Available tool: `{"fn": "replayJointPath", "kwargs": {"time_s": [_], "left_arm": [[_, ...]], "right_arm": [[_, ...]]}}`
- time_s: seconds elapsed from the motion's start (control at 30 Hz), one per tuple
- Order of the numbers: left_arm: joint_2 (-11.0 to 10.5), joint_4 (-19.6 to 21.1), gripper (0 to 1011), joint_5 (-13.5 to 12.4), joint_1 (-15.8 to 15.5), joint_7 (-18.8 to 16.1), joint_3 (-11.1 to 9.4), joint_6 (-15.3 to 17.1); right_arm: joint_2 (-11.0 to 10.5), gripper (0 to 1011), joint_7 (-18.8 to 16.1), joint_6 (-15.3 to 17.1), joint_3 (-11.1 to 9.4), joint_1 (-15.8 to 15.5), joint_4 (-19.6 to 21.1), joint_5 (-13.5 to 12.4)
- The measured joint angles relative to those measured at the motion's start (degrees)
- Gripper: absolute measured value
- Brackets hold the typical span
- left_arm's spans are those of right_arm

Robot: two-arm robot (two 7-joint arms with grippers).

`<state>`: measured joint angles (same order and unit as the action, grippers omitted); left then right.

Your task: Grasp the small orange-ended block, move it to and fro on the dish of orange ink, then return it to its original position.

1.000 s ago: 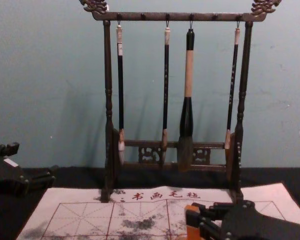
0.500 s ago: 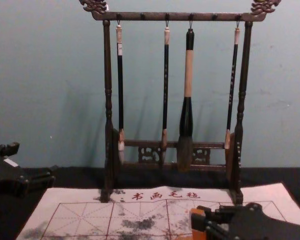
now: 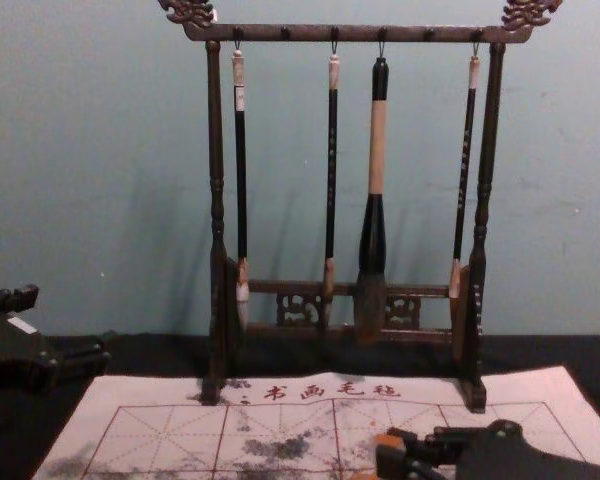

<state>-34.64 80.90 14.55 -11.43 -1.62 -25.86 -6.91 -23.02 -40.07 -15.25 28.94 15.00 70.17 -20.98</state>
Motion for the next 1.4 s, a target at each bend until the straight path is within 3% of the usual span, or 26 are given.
{"fn": "replayJointPath", "kwargs": {"time_s": [0.83, 1.4], "left_arm": [[0.0, 0.0, 1001, 0.0, 0.0, 0.0, 0.0, 0.0], [0.0, 0.0, 1001, 0.0, 0.0, 0.0, 0.0, 0.0]], "right_arm": [[2.9, 88, 0.9, -0.7, 1.4, 3.6, -4.2, 1.2], [2.4, 88, 2.8, 0.2, -0.5, 3.9, -4.3, 2.0]]}}
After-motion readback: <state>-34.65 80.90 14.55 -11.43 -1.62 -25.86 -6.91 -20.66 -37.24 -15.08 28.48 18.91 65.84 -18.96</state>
